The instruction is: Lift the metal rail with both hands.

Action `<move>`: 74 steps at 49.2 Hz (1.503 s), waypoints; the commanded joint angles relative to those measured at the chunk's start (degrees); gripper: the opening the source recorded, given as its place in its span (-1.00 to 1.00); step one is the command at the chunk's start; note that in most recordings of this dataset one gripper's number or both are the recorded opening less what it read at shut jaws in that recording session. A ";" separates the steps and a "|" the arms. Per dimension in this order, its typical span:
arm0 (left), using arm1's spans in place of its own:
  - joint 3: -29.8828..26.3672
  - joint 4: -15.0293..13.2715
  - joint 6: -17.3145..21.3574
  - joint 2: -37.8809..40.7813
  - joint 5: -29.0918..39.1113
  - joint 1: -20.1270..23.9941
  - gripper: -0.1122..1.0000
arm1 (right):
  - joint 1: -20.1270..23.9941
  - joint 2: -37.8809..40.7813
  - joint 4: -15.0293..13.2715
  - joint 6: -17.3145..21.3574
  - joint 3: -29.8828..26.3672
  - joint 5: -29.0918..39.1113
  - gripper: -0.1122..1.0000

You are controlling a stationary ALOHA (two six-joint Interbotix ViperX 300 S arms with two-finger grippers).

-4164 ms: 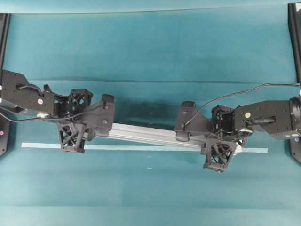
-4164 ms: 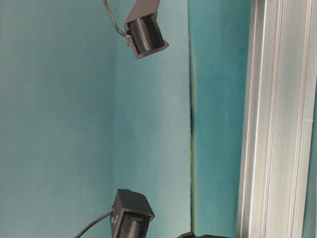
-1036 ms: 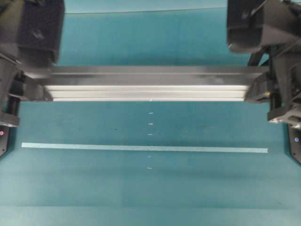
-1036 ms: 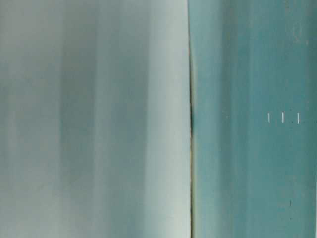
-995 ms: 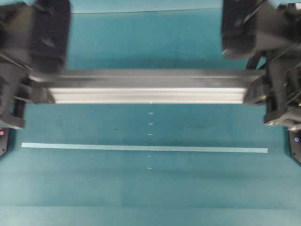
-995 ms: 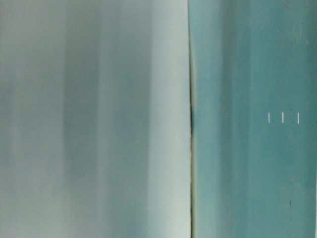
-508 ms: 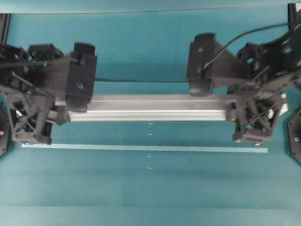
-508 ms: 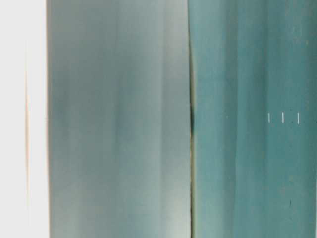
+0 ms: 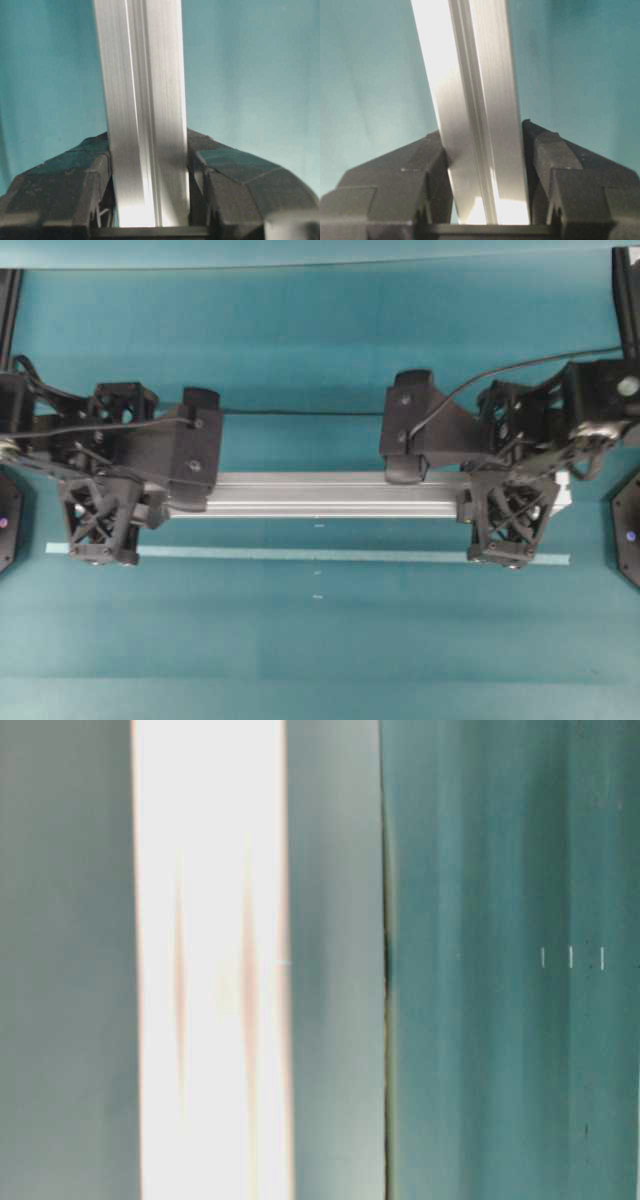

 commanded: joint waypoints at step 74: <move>16.35 0.09 -1.41 13.97 -28.56 0.53 -0.24 | 1.58 13.54 -3.34 0.09 16.26 -27.95 -0.10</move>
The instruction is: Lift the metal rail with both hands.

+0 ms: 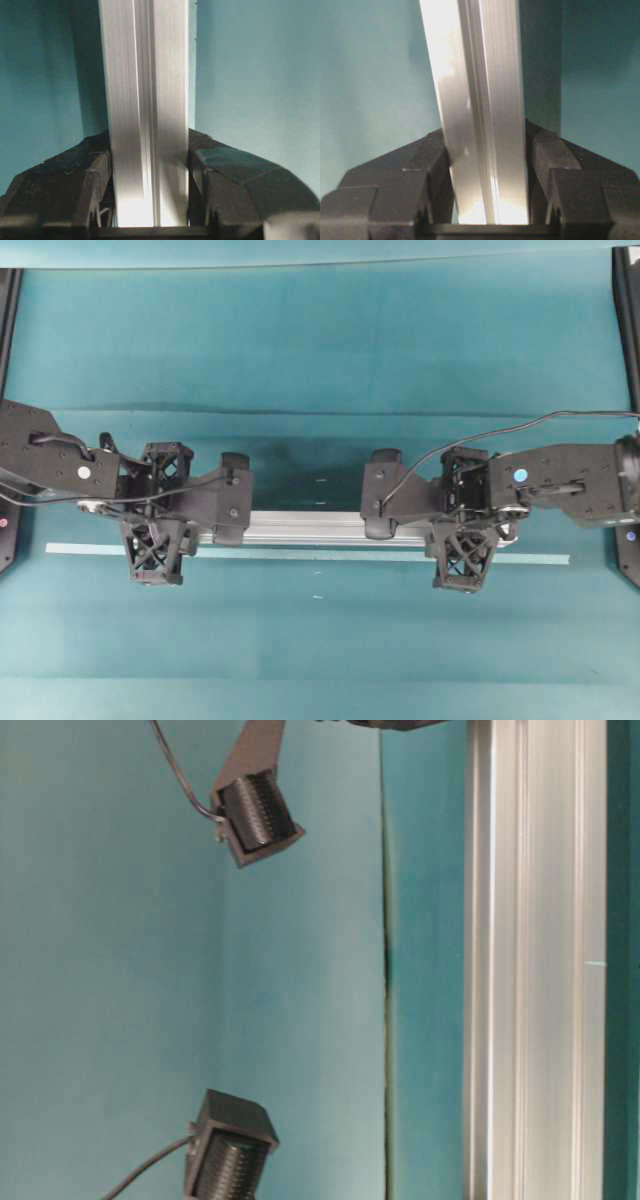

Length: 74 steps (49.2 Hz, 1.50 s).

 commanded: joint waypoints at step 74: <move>0.70 0.09 0.70 2.37 -4.04 0.79 -0.26 | 1.41 2.81 0.09 0.26 0.00 -3.52 -0.10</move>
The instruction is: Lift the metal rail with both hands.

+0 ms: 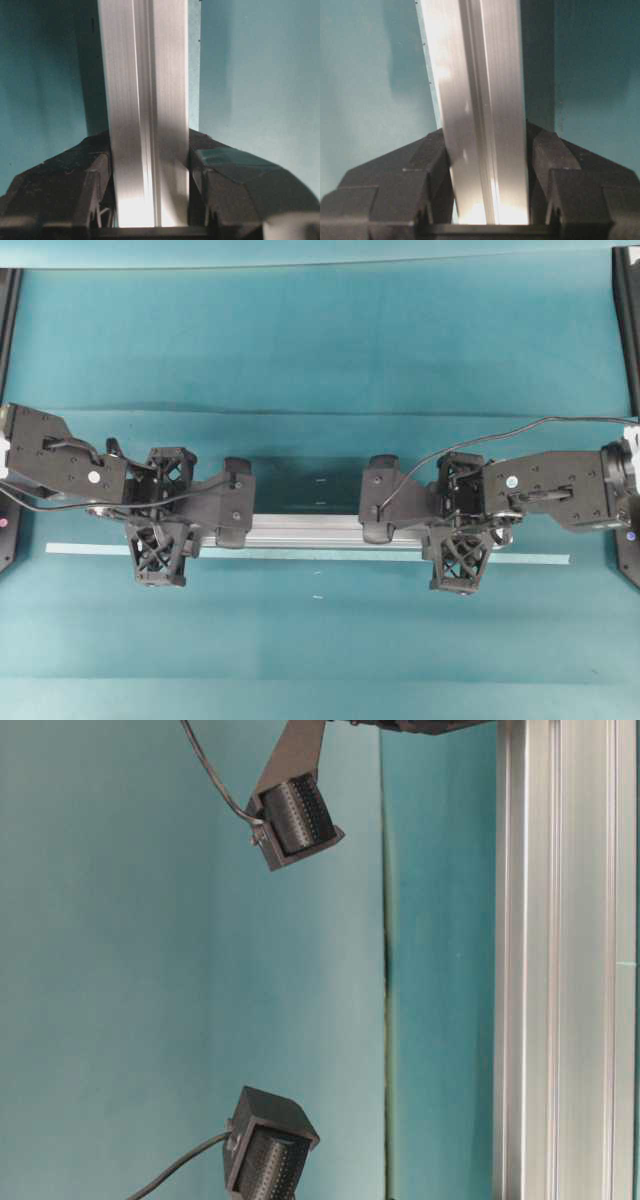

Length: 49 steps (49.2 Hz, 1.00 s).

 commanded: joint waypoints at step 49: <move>0.18 0.09 -0.62 -0.53 -2.90 0.18 0.82 | -0.26 0.00 0.44 0.53 0.09 -2.20 0.55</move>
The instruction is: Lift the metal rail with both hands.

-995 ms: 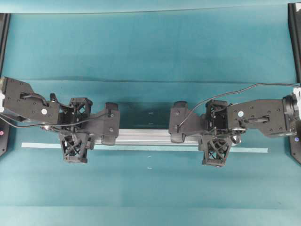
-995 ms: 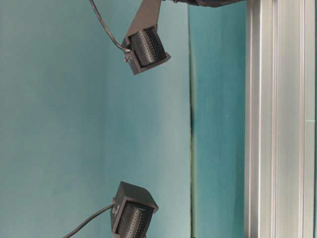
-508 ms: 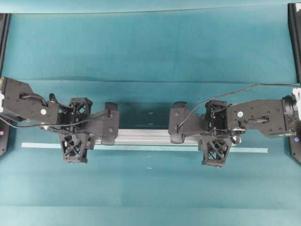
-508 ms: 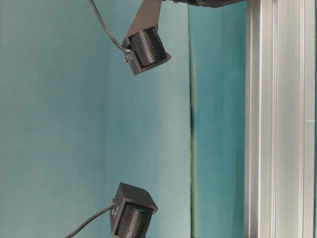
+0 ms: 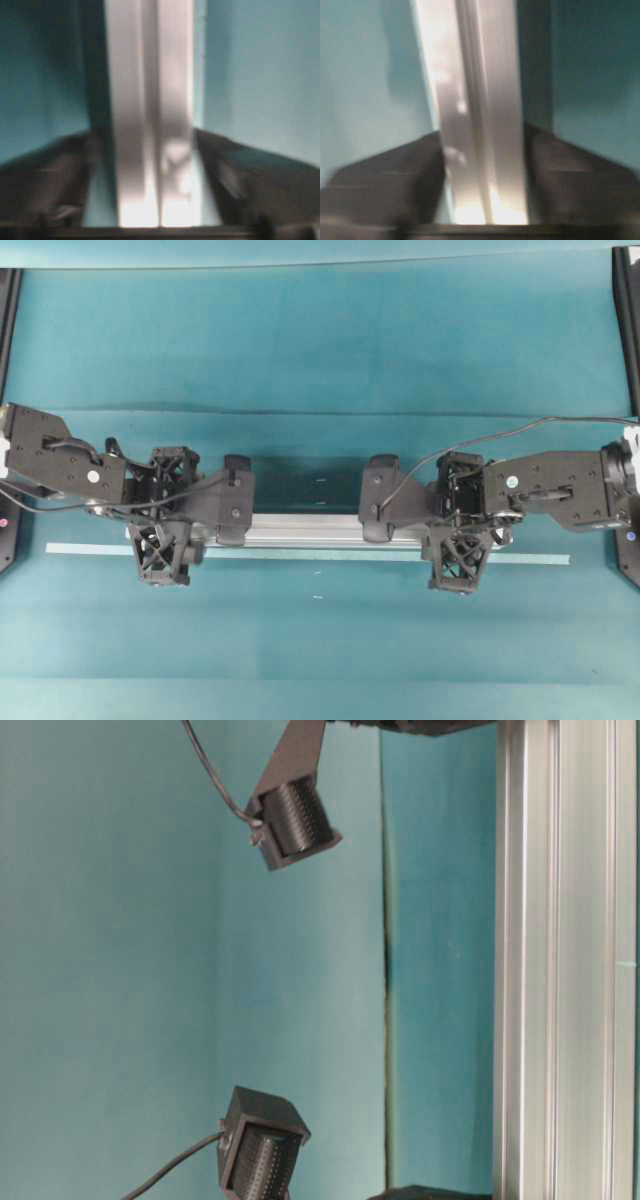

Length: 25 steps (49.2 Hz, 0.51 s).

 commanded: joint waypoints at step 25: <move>-0.18 0.00 0.79 -5.01 1.23 -0.09 0.85 | -1.49 -4.04 0.18 0.26 -0.26 -2.02 0.98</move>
